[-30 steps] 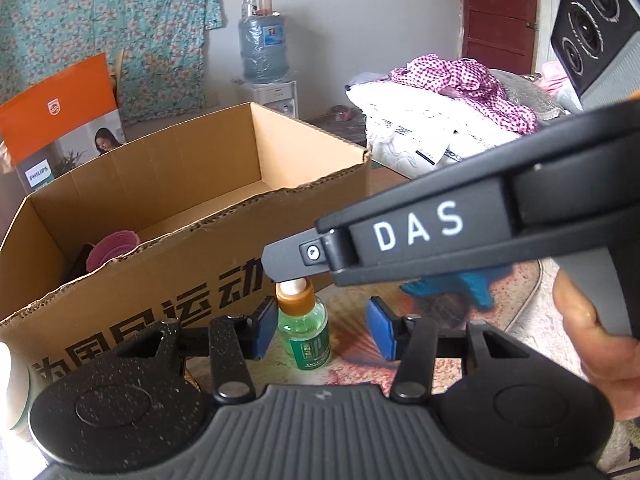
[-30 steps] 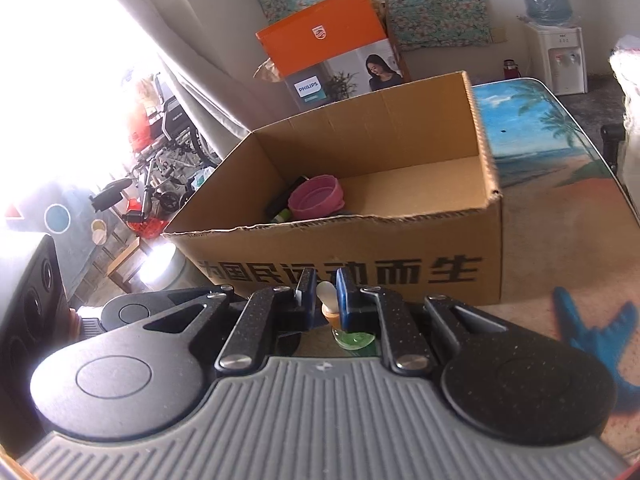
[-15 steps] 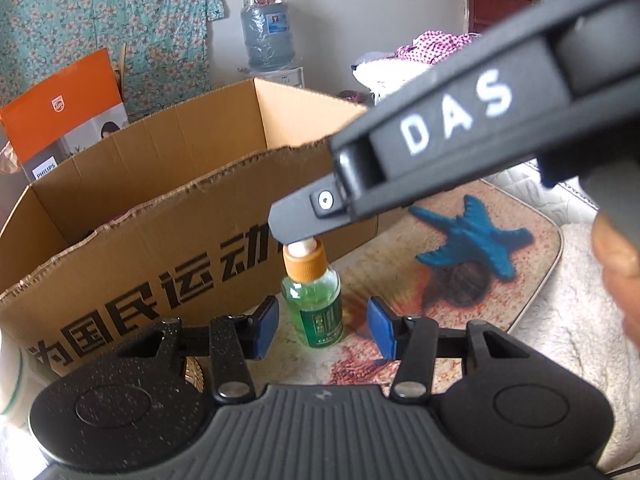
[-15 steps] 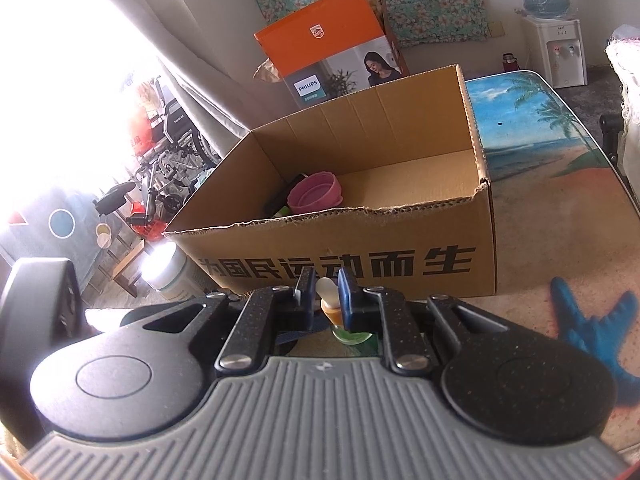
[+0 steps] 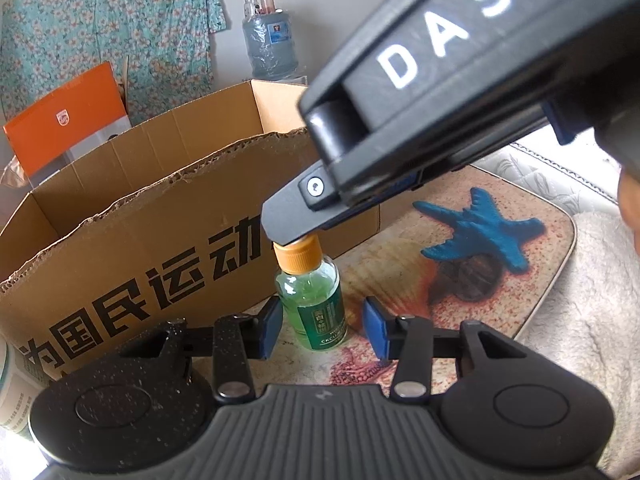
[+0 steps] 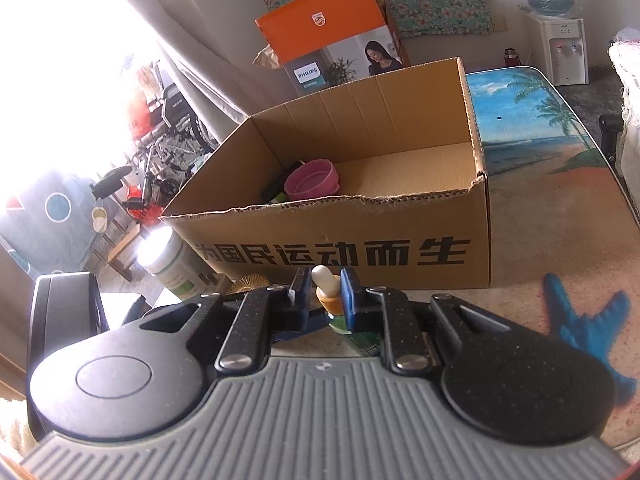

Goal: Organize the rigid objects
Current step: 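Close the right gripper around the green dropper bottle's neck, then lift the green dropper bottle with the right gripper and carry it over the box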

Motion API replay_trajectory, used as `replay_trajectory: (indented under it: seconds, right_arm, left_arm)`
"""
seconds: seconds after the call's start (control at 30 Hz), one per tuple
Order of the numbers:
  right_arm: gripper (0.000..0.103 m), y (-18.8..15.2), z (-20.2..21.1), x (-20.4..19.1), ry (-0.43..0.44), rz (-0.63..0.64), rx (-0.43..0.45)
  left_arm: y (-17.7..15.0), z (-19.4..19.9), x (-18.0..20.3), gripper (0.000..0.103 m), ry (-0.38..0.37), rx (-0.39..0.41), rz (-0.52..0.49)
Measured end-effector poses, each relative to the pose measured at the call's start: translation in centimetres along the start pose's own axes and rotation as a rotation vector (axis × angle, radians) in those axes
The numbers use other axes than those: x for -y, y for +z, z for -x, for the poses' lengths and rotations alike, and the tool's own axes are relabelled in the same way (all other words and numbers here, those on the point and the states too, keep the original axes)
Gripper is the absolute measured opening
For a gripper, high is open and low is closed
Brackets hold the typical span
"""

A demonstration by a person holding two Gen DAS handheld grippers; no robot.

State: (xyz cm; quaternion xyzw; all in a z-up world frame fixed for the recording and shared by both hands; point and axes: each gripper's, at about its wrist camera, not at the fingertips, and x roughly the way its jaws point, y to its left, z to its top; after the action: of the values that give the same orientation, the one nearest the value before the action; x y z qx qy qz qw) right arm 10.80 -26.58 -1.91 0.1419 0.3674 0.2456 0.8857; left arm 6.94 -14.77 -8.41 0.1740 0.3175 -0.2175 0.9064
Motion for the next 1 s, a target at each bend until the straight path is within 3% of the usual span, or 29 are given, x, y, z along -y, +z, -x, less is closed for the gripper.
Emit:
replay_trajectory:
  seconds: [0.33,0.47,0.53,0.73,1.0]
  right_arm:
    - [0.028,0.0,-1.4,0.0,-0.018,0.007,-0.049]
    - [0.028,0.0,-2.1,-0.2,-0.032,0.017,-0.056]
    - [0.023,0.0,-2.1,-0.3,-0.047,0.028,-0.051]
    - [0.021,-0.2,-1.7,-0.5,-0.068,0.031,-0.043]
    - [0.021,1.0,1.3,-2.4,-0.045,0.079,-0.011]
  left_arm:
    - [-0.4,-1.0,0.6,0.045,0.007,0.012,0.001]
    - [-0.5,-1.3,0.6,0.040,0.015,0.016,0.009]
    - [-0.5,-1.4,0.6,0.037,0.022,0.017,0.011]
    - [-0.7,-1.1,0.8,0.036,0.009,0.022,0.015]
    - [0.5,3.0,0.4,0.036,0.018,0.091,0.014]
